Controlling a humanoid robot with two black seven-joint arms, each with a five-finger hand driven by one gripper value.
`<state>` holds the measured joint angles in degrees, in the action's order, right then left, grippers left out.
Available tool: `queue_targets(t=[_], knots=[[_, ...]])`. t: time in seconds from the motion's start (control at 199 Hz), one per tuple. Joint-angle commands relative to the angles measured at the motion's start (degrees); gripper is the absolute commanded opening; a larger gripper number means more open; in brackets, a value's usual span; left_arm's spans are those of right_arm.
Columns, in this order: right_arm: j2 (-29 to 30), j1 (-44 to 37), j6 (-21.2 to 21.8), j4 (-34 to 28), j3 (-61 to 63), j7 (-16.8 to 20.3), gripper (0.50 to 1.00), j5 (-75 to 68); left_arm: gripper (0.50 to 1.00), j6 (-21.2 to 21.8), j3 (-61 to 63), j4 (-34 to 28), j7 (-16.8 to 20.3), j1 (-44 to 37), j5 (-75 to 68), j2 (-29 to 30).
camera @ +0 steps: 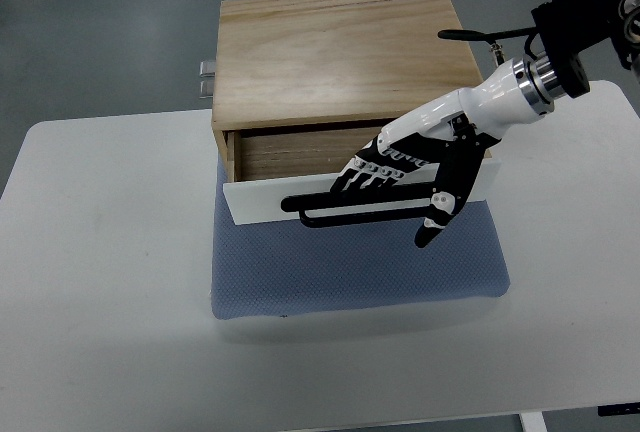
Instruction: Open wood drawer with right hand
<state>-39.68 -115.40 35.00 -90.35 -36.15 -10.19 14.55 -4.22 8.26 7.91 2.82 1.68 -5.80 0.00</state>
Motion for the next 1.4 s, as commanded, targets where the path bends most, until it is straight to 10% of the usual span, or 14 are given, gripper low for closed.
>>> queue_targets(t=[0.0,0.553,0.936,1.394], knots=[[-3.0,0.1,0.0,0.3,5.0,0.0,0.93,-0.4,1.0,0.0,0.0,0.0,0.0,0.1,0.0,0.0],[-12.4,26.9,0.0,8.3,52.4,0.5,0.93,1.3,1.0,0.0,0.0,0.0,0.1,0.0,0.0,0.0],[6.8,58.4,-0.7,18.7,103.5,2.3,0.93,14.0,1.0,0.0,0.0,0.0,0.0,0.0,0.0,0.0],[18.3,64.9,-21.5,36.1,119.5,3.7,0.928,17.5,1.0,0.0,0.0,0.0,0.0,0.0,0.0,0.0]])
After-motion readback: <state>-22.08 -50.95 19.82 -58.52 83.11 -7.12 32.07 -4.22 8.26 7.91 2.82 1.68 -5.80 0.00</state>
